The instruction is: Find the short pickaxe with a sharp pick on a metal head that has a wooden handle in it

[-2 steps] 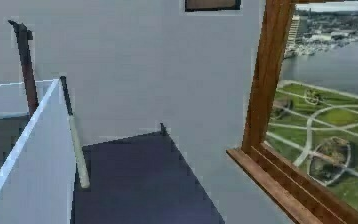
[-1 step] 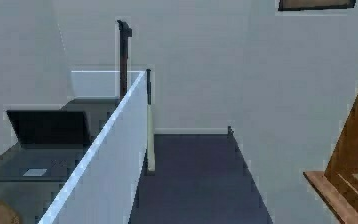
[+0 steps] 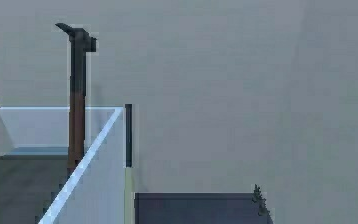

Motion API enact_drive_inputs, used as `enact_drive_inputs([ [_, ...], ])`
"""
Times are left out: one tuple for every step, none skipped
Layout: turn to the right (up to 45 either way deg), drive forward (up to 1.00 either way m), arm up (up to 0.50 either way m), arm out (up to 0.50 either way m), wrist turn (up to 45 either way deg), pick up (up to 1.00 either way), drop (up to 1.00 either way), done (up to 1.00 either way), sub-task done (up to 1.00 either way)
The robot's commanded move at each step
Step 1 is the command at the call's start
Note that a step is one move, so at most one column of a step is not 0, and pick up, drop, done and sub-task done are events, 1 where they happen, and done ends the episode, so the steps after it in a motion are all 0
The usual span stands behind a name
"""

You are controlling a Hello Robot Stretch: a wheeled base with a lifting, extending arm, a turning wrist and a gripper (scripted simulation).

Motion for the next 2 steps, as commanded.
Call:
enact_drive_inputs([
  [-21.0, 0.00, 0.00, 0.00, 0.0, 0.00, 0.00, 0.00, 0.00],
  [0.0, 0.05, 0.00, 0.00, 0.0, 0.00, 0.00, 0.00, 0.00],
])
